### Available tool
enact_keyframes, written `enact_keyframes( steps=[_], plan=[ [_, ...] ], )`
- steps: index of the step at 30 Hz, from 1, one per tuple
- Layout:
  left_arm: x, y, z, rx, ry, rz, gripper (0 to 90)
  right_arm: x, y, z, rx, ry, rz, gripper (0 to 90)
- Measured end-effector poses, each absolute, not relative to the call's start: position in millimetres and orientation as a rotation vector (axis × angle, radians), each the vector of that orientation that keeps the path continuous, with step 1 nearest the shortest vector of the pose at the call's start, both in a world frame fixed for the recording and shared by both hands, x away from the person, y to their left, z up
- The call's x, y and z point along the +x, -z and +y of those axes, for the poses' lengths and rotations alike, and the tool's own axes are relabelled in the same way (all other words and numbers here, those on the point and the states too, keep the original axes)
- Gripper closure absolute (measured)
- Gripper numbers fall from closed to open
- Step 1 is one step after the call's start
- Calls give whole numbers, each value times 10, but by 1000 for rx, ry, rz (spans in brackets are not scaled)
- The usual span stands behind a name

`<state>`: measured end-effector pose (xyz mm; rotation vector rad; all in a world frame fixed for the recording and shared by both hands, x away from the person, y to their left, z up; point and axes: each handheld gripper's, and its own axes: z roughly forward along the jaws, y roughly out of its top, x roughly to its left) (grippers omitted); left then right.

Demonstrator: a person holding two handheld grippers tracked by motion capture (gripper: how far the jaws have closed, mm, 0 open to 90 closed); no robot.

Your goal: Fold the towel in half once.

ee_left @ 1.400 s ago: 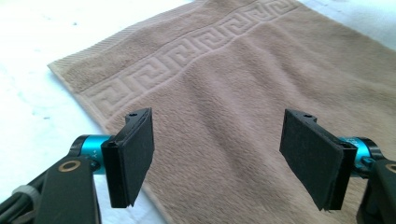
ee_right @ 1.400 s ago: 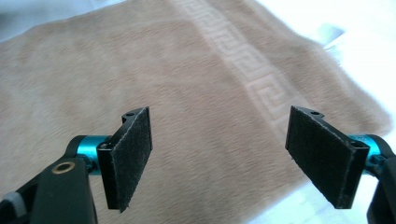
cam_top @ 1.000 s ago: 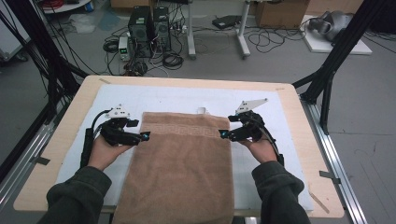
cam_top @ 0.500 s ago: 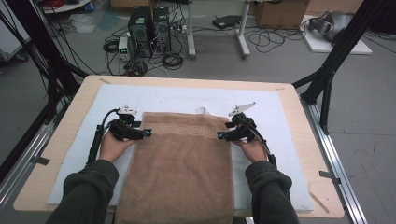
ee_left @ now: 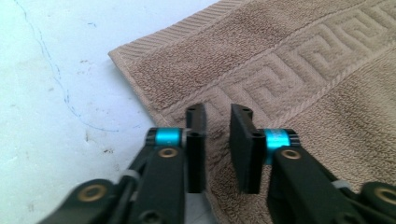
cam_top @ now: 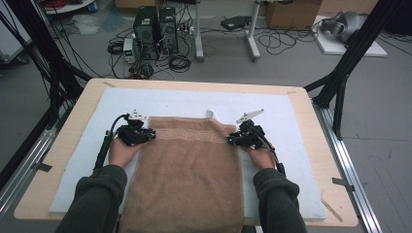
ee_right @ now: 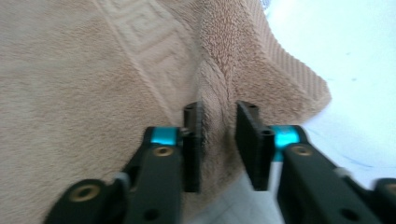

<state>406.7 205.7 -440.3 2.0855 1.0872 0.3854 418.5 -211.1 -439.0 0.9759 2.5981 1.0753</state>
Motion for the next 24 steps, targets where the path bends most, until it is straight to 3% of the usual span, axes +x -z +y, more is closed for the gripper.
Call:
enact_keyframes(
  steps=[1, 7, 8, 9, 11, 13, 18, 22, 24],
  plan=[
    [4066, 4405, 2059, 2083, -383, 1093, 858, 4187, 4390, -2112, 980, -1085, 2609, 797],
    [4068, 4391, 2090, 2091, -376, 1081, 857, 4188, 4370, -2124, 988, -1100, 2624, 829],
    [4065, 4386, 2085, 2096, -402, 1082, 798, 4189, 4366, -2126, 982, -1097, 2623, 829],
    [4066, 4383, 2083, 2081, -408, 1091, 645, 4188, 4362, -2128, 977, -1088, 2626, 829],
    [4072, 4386, 2088, 2096, -419, 1109, 453, 4188, 4354, -2127, 964, -1079, 2626, 829],
    [4076, 4413, 2085, 2111, -418, 1115, 423, 4194, 4356, -2127, 962, -1077, 2629, 826],
    [4076, 4394, 2036, 2131, -431, 1110, 526, 4204, 4376, -2122, 967, -1079, 2634, 822],
    [4073, 4387, 2027, 2133, -390, 1084, 689, 4209, 4379, -2131, 972, -1091, 2633, 822],
    [4080, 4387, 2033, 2115, -348, 1086, 819, 4209, 4377, -2131, 969, -1091, 2633, 823]
  ],
)
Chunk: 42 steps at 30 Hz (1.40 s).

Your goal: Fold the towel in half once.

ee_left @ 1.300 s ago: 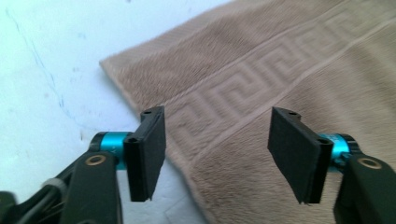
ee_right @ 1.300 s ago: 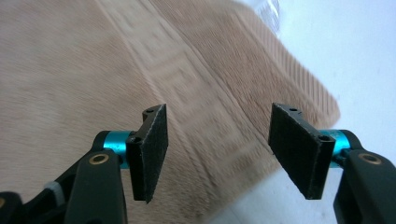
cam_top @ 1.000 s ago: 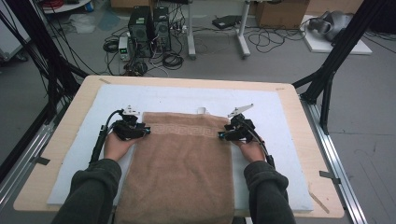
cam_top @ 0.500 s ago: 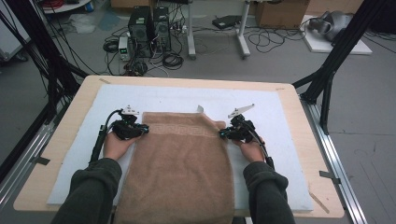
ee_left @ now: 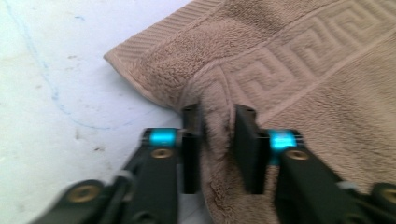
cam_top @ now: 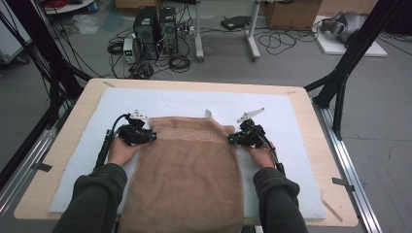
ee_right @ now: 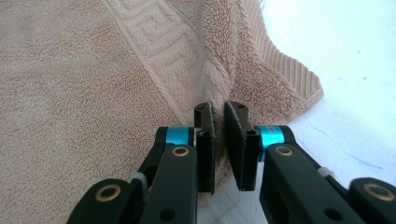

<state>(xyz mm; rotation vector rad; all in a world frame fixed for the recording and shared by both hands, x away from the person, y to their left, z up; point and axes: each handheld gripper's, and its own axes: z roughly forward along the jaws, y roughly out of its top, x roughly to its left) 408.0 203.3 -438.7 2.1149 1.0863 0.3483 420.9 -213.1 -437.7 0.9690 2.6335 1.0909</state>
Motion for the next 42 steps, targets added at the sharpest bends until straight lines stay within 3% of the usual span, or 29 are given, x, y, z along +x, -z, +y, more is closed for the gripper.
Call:
enact_keyframes(
  steps=[7, 15, 21, 27, 31, 35, 42],
  plan=[
    [4078, 4302, 2141, 2016, -302, 1101, 837, 4194, 4248, -2197, 980, -1207, 2621, 845],
    [3832, 3938, 2363, 1883, -312, 1007, 834, 4049, 3740, -2225, 895, -1331, 2588, 844],
    [3320, 3758, 2381, 1938, -382, 864, 830, 3592, 3509, -2227, 775, -1338, 2618, 842],
    [2552, 3996, 2419, 2042, -350, 750, 816, 2936, 3699, -2266, 715, -1416, 2677, 829],
    [2203, 4183, 2511, 2075, -270, 746, 664, 2565, 3923, -2234, 652, -1449, 2817, 727],
    [2205, 4110, 2612, 2040, -280, 779, 498, 2523, 3859, -2283, 676, -1481, 2762, 654],
    [2615, 4045, 2449, 2033, -299, 797, 469, 2920, 4039, -2182, 807, -1400, 2772, 556]
  ],
)
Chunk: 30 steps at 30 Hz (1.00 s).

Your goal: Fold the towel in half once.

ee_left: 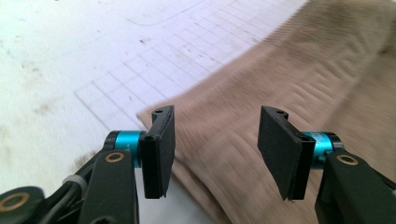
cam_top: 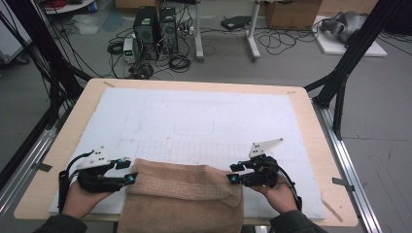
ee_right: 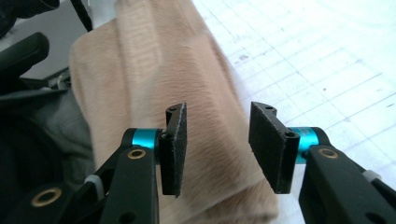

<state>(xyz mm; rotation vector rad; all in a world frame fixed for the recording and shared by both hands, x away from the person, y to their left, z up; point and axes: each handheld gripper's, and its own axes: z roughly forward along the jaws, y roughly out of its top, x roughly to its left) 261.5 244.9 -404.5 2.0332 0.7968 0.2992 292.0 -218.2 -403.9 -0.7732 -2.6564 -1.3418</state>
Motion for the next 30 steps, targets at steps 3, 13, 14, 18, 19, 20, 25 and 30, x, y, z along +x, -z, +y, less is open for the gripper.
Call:
enact_keyframes(
  steps=[3, 13, 14, 18, 19, 20, 25, 30],
  plan=[
    [2734, 4138, 2344, 2084, -271, 812, 473, 2984, 4161, -2099, -772, 1309, -2628, 521],
    [2685, 4312, 2251, 2176, -225, 749, 890, 2904, 4242, -1943, -560, 1228, -2625, 886],
    [2676, 4305, 2260, 2172, -225, 748, 890, 2897, 4221, -1941, -559, 1233, -2636, 885],
    [2699, 4259, 2305, 2126, -273, 800, 746, 2953, 4209, -1974, -657, 1236, -2674, 711],
    [2720, 4244, 2320, 2110, -280, 818, 653, 2979, 4223, -1991, -687, 1241, -2677, 667],
    [2743, 4233, 2332, 2095, -276, 829, 620, 2996, 4233, -2006, -720, 1246, -2670, 635],
    [2911, 4290, 2307, 2106, -263, 898, 465, 3041, 4282, -1948, -728, 1250, -2651, 526],
    [2922, 4325, 2253, 2158, -288, 837, 736, 3067, 4321, -1882, -712, 1222, -2666, 537]
  ],
)
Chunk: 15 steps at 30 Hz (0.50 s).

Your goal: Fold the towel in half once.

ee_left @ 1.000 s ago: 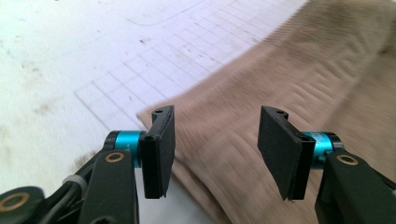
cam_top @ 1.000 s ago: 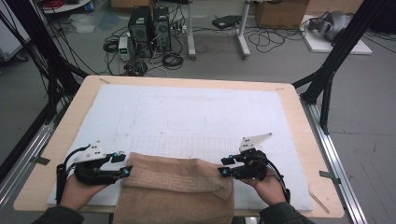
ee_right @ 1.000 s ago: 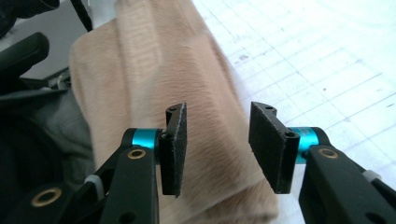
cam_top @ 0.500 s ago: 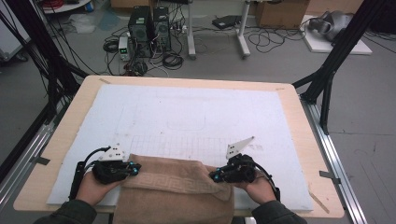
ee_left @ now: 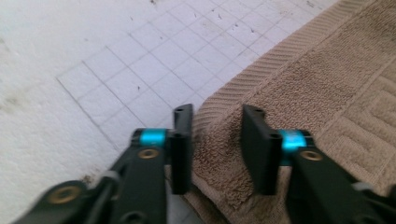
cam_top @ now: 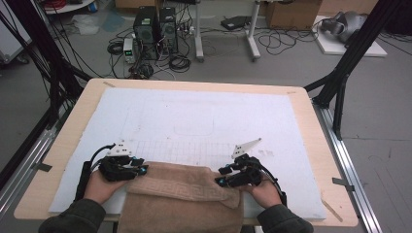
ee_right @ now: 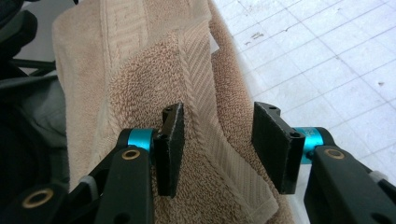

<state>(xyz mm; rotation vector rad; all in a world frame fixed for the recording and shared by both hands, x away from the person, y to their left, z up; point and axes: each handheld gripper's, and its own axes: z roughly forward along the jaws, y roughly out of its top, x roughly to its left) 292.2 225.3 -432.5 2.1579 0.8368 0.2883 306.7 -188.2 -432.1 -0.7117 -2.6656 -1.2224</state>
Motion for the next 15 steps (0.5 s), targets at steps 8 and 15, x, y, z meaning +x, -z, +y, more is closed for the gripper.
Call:
enact_keyframes(
  steps=[8, 15],
  plan=[
    [2813, 4204, 2311, 2111, -323, 804, 830, 3020, 4275, -1901, -700, 1229, -2682, 537],
    [2634, 4023, 2385, 2067, -333, 745, 835, 2961, 4215, -1914, -688, 1248, -2688, 537]
  ],
)
